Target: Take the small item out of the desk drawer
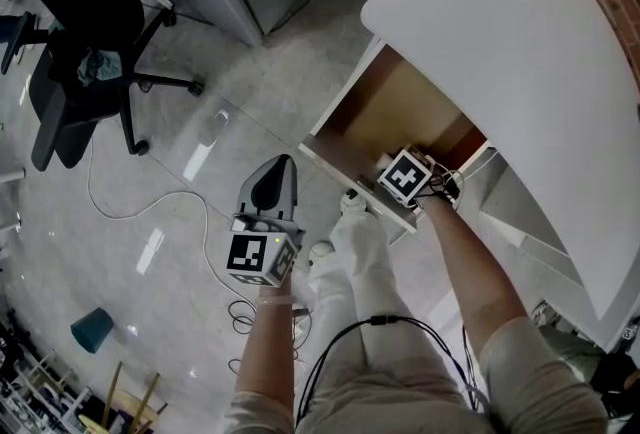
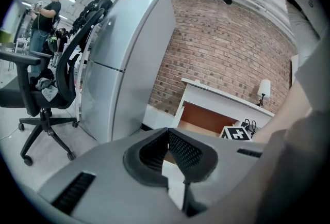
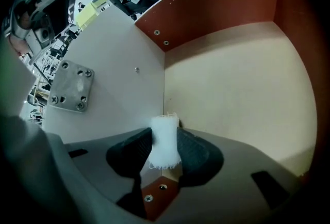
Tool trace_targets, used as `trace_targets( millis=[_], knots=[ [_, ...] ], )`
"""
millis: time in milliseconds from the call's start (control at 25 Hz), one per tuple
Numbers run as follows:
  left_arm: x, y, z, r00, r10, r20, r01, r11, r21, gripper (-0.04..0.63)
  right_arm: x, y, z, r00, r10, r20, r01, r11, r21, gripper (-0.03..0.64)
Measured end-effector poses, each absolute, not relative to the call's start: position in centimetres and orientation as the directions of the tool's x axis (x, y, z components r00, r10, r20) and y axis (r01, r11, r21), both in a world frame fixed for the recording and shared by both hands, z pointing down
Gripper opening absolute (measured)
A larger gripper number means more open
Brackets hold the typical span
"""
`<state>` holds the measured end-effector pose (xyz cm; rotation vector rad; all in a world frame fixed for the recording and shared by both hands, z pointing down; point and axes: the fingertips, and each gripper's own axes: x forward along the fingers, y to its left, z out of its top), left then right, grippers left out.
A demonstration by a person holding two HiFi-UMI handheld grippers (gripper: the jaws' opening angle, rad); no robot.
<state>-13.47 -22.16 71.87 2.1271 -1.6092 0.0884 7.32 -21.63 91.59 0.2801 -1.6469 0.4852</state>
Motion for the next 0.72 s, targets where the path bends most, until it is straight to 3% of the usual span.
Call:
trace_targets(
  millis=[720],
  knots=[
    [-12.5, -21.6, 68.9, 0.345, -0.882, 0.321, -0.914, -0.238, 0.330, 0.005, 7.6, -22.6, 86.2, -0.184, -0.045, 0.982, -0.535, 0.843, -0.062, 0.156]
  ],
)
